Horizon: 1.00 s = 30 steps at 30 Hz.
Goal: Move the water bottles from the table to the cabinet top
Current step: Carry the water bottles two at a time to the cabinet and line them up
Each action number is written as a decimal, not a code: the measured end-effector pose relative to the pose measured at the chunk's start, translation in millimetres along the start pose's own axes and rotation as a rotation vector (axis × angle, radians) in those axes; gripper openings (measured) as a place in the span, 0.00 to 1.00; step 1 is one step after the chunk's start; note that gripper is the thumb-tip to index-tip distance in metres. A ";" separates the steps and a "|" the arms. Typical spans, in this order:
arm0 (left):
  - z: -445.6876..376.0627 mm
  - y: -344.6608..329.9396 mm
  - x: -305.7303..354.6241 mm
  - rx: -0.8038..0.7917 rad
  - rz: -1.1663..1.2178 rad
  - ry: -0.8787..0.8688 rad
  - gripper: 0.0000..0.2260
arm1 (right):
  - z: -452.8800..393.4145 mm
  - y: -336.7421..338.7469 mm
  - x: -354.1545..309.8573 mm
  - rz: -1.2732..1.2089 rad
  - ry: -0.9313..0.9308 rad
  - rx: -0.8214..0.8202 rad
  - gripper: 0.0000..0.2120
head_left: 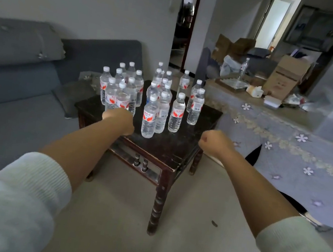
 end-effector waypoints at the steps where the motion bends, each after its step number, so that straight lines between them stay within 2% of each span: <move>1: -19.9 1.1 3.6 0.006 0.008 -0.007 0.16 | -18.4 -0.7 2.7 -0.011 -0.005 -0.005 0.12; 11: -216.9 7.6 53.4 -0.009 0.156 -0.258 0.15 | -202.2 -8.0 14.8 -0.167 -0.073 -0.015 0.11; 14: -255.6 -4.5 67.7 -0.021 0.223 -0.313 0.20 | -242.9 -12.4 16.3 -0.233 -0.072 -0.003 0.12; 19: -298.7 -29.6 82.8 -0.082 0.238 -0.341 0.25 | -307.9 -26.7 20.4 -0.242 -0.039 -0.049 0.16; 25: -332.5 -38.7 92.0 -0.140 0.210 -0.328 0.18 | -379.7 -52.7 10.7 -0.245 0.045 -0.136 0.28; 27: -341.5 -42.1 96.1 -0.165 0.193 -0.323 0.17 | -398.0 -62.0 11.2 -0.191 0.039 -0.127 0.26; 30: -346.9 -44.6 98.1 -0.161 0.189 -0.344 0.15 | -412.1 -71.4 11.7 -0.163 0.047 -0.033 0.18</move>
Point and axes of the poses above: each hand's wrist, its own z-axis away from the middle knuckle, its own y-axis out of the back of the hand, x = y × z, the point moved 4 cm from there along -z, towards the middle knuckle, and after that the axes turned 2 degrees about y, right-handed, at the moved point
